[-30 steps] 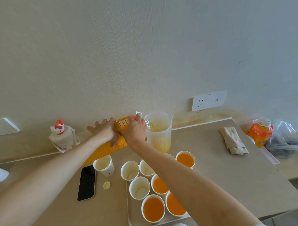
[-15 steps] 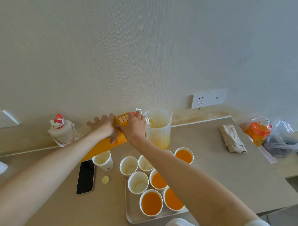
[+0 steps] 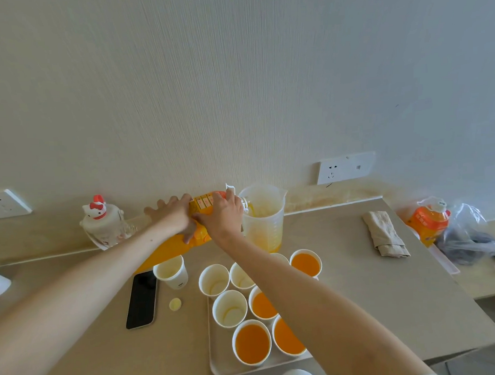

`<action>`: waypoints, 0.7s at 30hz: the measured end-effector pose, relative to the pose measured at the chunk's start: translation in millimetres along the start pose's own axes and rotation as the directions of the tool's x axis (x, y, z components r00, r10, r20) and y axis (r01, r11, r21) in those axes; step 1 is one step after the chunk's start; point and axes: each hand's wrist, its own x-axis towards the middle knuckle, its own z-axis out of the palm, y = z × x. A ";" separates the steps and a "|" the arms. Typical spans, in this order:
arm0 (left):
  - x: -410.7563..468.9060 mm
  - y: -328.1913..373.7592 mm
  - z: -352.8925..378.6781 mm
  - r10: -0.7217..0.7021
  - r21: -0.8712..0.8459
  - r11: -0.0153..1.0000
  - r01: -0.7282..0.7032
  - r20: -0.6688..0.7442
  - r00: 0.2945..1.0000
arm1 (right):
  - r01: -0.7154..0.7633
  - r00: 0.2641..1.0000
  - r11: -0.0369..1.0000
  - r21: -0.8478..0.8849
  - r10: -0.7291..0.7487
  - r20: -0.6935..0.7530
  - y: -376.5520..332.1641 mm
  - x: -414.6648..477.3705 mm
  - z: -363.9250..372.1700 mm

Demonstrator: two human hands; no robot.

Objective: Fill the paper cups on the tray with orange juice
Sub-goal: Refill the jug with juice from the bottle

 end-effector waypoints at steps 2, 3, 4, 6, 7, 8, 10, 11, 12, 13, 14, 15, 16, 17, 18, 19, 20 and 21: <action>-0.5 0.4 0.8 -0.001 -0.002 1.000 0.001 -0.002 1.000 | 0.004 1.000 1.000 -0.006 -0.004 -0.001 0.2 -0.6 -0.4; -0.8 0.5 0.9 -0.003 0.000 1.000 0.003 -0.001 1.000 | 0.006 1.000 1.000 -0.007 -0.006 0.000 0.0 -1.1 -0.6; -1.2 0.5 1.5 -0.005 0.001 1.000 0.005 0.001 1.000 | 0.005 1.000 1.000 -0.007 -0.005 0.003 0.3 -2.0 -0.6; -0.6 0.7 1.9 -0.007 -0.002 1.000 0.007 -0.003 1.000 | 0.005 1.000 1.000 -0.005 -0.005 0.004 0.6 -2.0 -1.5; -0.7 1.0 1.3 -0.006 -0.002 1.000 0.006 -0.001 1.000 | 0.004 1.000 1.000 -0.005 -0.004 0.005 0.2 -2.0 -2.1; -1.1 0.9 1.2 -0.007 0.001 1.000 0.007 0.003 1.000 | 0.002 1.000 1.000 -0.005 -0.002 0.006 0.1 -2.3 -2.2; -1.6 0.8 1.3 -0.007 0.006 1.000 0.007 0.003 1.000 | -0.002 1.000 1.000 -0.003 0.002 0.009 0.0 -2.6 -2.4; -1.6 0.9 1.2 -0.005 0.007 1.000 0.005 -0.001 1.000 | -0.001 1.000 1.000 -0.001 0.001 0.010 -0.2 -2.8 -2.8; -1.5 1.0 1.6 -0.004 0.009 1.000 0.004 -0.006 1.000 | -0.001 1.000 1.000 0.001 0.001 0.011 -0.3 -3.4 -2.7; -1.4 1.1 1.6 -0.002 0.010 1.000 0.002 -0.010 1.000 | -0.002 1.000 1.000 0.000 0.002 0.010 -0.2 -3.3 -2.9; -1.4 1.1 1.6 0.001 0.010 1.000 -0.001 -0.012 1.000 | -0.001 1.000 1.000 -0.001 0.001 0.007 0.1 -3.1 -3.0; -1.1 0.9 1.2 0.003 0.008 1.000 -0.002 -0.013 1.000 | 0.001 1.000 1.000 0.001 -0.001 0.003 0.1 -2.6 -3.3; -1.2 0.7 0.5 0.002 0.008 1.000 -0.002 -0.013 1.000 | 0.003 1.000 1.000 0.005 -0.003 0.002 -0.2 -2.5 -3.4; -1.3 0.3 -0.3 0.001 0.007 1.000 -0.001 -0.012 1.000 | 0.006 1.000 1.000 0.007 -0.006 0.001 -0.8 -2.7 -3.9; -1.4 -0.2 -0.9 0.000 0.005 1.000 0.000 -0.013 1.000 | 0.009 1.000 1.000 0.008 -0.009 0.001 -1.3 -2.8 -4.3; -1.3 -0.5 -1.6 0.001 0.003 1.000 -0.001 -0.014 1.000 | 0.011 1.000 1.000 0.007 -0.011 0.000 -1.8 -2.6 -4.6; -1.4 -1.0 -2.3 0.003 0.002 1.000 -0.003 -0.014 1.000 | 0.012 1.000 1.000 0.010 -0.012 -0.002 -2.5 -2.6 -4.9; -1.6 -1.4 -3.1 0.005 0.000 1.000 -0.005 -0.014 1.000 | 0.012 1.000 1.000 0.014 -0.012 -0.004 -3.4 -2.6 -5.0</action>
